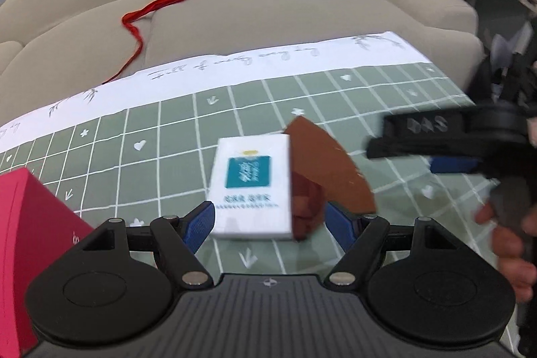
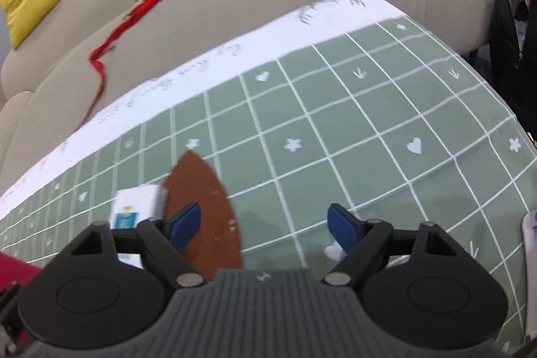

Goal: Organize soft objects
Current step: 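Grasp the white tissue pack with the left gripper while the right gripper grasps the brown felt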

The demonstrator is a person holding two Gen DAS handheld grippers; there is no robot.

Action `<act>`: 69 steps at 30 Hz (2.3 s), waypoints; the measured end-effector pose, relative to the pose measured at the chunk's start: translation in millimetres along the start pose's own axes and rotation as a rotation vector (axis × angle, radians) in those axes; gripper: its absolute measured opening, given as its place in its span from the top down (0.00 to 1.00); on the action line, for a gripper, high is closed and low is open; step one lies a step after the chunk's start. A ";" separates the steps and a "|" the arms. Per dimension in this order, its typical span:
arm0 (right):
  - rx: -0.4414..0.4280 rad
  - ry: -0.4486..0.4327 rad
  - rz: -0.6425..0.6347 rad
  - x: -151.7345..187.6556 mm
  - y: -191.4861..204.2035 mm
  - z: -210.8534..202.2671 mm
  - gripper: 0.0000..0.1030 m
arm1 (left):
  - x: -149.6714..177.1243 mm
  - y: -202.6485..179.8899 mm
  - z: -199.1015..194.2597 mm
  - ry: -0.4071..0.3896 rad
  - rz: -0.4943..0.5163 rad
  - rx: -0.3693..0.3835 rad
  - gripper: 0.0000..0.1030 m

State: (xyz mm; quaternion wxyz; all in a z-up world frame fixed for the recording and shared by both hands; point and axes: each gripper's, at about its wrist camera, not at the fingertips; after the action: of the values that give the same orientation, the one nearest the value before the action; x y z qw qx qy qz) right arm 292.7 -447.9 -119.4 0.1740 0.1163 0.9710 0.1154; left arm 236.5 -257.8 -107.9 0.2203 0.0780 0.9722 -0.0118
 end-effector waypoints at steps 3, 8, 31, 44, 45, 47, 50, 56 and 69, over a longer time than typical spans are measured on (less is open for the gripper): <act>-0.025 0.025 -0.031 -3.9 0.4 8.8 0.24 | -10.6 3.9 12.5 0.013 -0.011 -0.016 0.15; -0.058 0.040 -0.054 -7.8 4.4 17.3 0.24 | -22.8 2.7 34.0 0.056 0.004 -0.043 0.15; -0.055 0.067 -0.091 -7.0 15.6 20.7 0.28 | -25.3 34.7 50.0 0.062 -0.101 -0.041 0.29; -0.021 0.124 -0.138 -0.7 58.0 34.1 0.09 | 0.2 46.8 13.2 0.105 -0.194 0.086 0.29; -0.018 0.127 -0.144 -0.3 61.7 35.5 0.08 | 2.7 49.0 11.4 0.109 -0.201 0.094 0.29; 0.011 0.126 -0.161 1.8 70.5 39.2 0.04 | 8.6 54.3 8.0 0.120 -0.221 0.113 0.29; 0.074 0.117 -0.180 5.6 83.0 45.2 0.02 | 15.9 59.0 3.8 0.127 -0.230 0.136 0.29; 0.212 0.093 -0.255 13.0 102.2 57.6 0.02 | 27.6 60.1 2.0 0.127 -0.205 0.105 0.29; 0.228 0.066 -0.273 15.5 95.7 47.5 0.26 | 29.1 59.3 -0.2 0.126 -0.194 0.103 0.29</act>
State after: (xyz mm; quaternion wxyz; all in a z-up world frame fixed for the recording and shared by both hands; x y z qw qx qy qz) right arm 313.6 -344.5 -142.3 0.1416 -0.0016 0.9898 -0.0166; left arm 219.8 -195.0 -119.5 0.1524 -0.0044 0.9852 -0.0779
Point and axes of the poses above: each gripper's, at about its wrist camera, not at the fingertips, and z roughly the way its jaws point, y to its left, x to its underside, and after that the axes turned 12 degrees about y, right-handed
